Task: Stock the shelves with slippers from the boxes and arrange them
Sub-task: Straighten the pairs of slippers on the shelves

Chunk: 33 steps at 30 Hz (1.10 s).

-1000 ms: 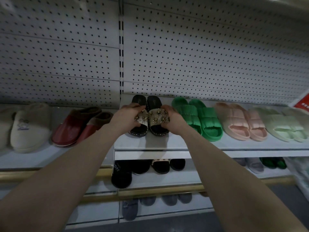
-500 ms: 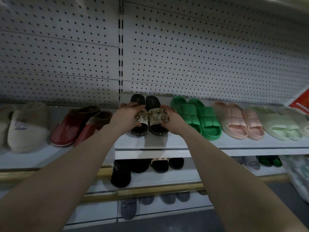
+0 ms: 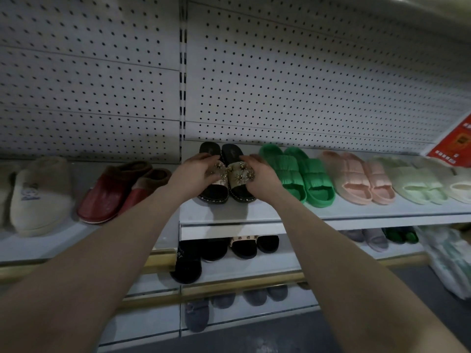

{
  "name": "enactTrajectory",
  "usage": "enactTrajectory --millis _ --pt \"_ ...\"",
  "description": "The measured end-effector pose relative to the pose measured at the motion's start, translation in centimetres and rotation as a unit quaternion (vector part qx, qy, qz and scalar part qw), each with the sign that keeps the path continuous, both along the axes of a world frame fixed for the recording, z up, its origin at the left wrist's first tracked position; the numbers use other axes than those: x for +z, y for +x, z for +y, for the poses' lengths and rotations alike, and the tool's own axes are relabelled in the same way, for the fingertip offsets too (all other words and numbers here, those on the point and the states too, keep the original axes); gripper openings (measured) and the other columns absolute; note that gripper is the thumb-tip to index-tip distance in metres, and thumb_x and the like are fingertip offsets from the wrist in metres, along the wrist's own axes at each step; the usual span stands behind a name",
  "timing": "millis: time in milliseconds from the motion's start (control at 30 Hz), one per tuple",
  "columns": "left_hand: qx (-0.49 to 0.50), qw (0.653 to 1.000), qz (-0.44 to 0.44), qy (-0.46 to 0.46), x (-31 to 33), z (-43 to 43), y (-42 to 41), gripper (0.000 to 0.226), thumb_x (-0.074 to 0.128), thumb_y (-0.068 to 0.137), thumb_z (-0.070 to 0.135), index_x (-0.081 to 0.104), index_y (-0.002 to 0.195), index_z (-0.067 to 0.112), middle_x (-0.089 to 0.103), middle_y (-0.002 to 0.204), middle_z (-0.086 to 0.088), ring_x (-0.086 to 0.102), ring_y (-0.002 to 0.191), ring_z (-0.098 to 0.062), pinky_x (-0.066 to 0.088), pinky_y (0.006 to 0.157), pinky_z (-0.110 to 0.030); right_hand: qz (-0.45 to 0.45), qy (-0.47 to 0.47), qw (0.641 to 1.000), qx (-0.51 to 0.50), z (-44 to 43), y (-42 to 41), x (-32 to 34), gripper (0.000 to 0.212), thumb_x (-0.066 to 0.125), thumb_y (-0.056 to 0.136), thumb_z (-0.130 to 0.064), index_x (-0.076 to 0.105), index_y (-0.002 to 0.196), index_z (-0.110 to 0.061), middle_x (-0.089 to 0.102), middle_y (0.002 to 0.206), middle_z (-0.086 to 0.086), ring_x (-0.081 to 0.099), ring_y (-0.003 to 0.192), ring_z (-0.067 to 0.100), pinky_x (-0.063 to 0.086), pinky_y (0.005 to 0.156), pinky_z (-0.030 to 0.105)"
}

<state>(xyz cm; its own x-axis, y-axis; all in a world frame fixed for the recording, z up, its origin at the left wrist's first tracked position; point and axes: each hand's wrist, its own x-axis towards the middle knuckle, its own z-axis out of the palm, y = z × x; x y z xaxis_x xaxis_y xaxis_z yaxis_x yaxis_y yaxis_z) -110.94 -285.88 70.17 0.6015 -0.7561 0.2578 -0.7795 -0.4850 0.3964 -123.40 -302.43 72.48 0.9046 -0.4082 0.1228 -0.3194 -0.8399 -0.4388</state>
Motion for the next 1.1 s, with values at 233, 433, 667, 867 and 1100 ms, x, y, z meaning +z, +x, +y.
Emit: enactTrajectory --millis 233,433,667,867,1100 --pt "-0.007 0.999 -0.012 -0.037 0.6 1.9 0.1 0.051 0.061 0.091 0.029 0.049 0.141 0.022 0.052 0.139 -0.007 0.054 0.12 -0.028 0.047 0.096 -0.038 -0.069 -0.006 0.998 -0.009 2.4 -0.4 0.4 0.061 0.054 0.077 0.011 0.059 0.134 -0.01 0.05 0.14 0.015 0.051 0.125 0.032 0.042 0.104 0.031" --pt "0.011 0.998 -0.015 -0.057 1.1 4.3 0.8 0.047 0.061 0.091 0.029 0.053 0.137 0.022 0.056 0.135 -0.006 0.057 0.114 -0.03 0.048 0.093 -0.039 -0.077 -0.015 0.997 0.019 4.4 0.4 0.9 0.055 0.059 0.079 0.002 0.063 0.131 -0.014 0.054 0.139 0.013 0.053 0.124 0.033 0.043 0.108 0.04" --pt "0.054 0.997 -0.016 -0.05 2.0 7.0 1.7 0.044 0.061 0.089 0.017 0.058 0.133 0.02 0.058 0.131 -0.007 0.058 0.113 -0.028 0.047 0.093 -0.037 -0.08 -0.043 0.994 0.058 6.0 3.7 1.5 0.057 0.056 0.083 0.002 0.06 0.134 -0.022 0.059 0.137 0.001 0.054 0.124 0.021 0.04 0.099 0.023" --pt "0.092 0.995 -0.024 -0.038 1.2 9.9 3.3 0.043 0.063 0.088 0.018 0.06 0.131 0.018 0.06 0.13 -0.008 0.059 0.113 -0.03 0.048 0.094 -0.039 -0.076 -0.036 0.99 0.116 7.8 6.7 0.4 0.057 0.052 0.081 0.004 0.06 0.132 -0.02 0.058 0.137 0.006 0.056 0.122 0.022 0.043 0.101 0.026" --pt "0.104 0.994 0.016 -0.03 -1.1 14.3 7.4 0.034 0.061 0.092 0.025 0.062 0.127 0.023 0.062 0.117 -0.007 0.06 0.103 -0.028 0.048 0.081 -0.034 -0.033 -0.07 0.989 0.122 11.2 10.0 -0.4 0.052 0.051 0.087 -0.002 0.059 0.134 -0.023 0.054 0.14 0.005 0.043 0.135 0.022 0.035 0.109 0.027"
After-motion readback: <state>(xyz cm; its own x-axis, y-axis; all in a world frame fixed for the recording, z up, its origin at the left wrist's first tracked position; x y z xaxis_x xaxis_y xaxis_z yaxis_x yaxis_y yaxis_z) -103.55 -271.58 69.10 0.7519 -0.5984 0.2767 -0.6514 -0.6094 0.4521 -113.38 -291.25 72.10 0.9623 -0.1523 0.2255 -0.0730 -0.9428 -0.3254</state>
